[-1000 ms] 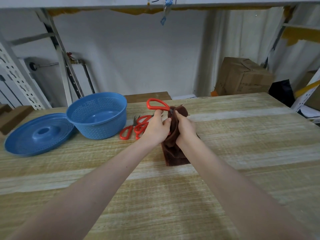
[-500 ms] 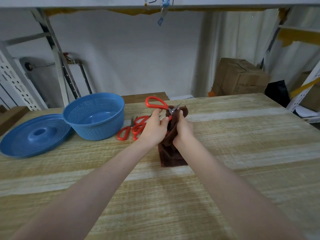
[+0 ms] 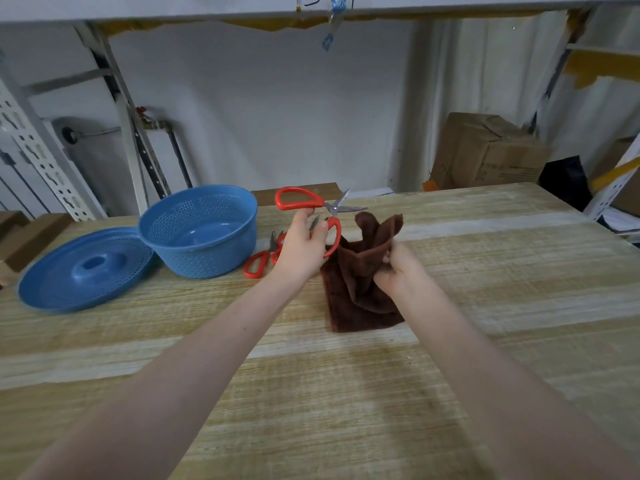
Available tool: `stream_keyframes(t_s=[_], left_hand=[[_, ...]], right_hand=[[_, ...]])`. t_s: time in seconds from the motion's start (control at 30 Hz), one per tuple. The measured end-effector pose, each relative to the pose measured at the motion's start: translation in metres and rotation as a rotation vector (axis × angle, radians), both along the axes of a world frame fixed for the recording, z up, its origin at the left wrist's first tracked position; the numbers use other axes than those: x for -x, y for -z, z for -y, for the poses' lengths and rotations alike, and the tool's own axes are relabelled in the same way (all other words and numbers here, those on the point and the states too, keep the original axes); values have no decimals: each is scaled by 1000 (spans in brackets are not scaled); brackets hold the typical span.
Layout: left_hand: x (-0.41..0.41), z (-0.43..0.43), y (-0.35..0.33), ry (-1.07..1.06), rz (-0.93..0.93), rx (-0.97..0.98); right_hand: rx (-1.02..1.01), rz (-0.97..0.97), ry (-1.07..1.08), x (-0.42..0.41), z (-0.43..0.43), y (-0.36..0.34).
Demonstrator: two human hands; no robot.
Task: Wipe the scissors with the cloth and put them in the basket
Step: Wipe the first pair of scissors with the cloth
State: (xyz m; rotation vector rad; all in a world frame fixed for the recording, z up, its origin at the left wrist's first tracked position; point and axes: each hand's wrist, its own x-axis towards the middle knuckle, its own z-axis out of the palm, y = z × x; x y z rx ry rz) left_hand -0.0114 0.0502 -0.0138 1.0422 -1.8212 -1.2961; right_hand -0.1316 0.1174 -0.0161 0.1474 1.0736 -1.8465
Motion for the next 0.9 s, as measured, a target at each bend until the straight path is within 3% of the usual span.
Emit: stream_keyframes(t_s=[0.13,0.27,0.47,0.57,0.9], left_hand=[[4,-6,2,22,-24,-13],[6,-13,3,37,0,10],[2,-16,2,70,28,43],[0,-18,5,78,19,93],[6,-20,0,102,50,137]], right_hand=[[98,113,93,-4,6,6],[206,-41,-47,-15,7,7],[-120,-330,-212,-21,18,9],[-171,-410,-234,-20,20,7],[-172,-258,-54,-21,28,-4]])
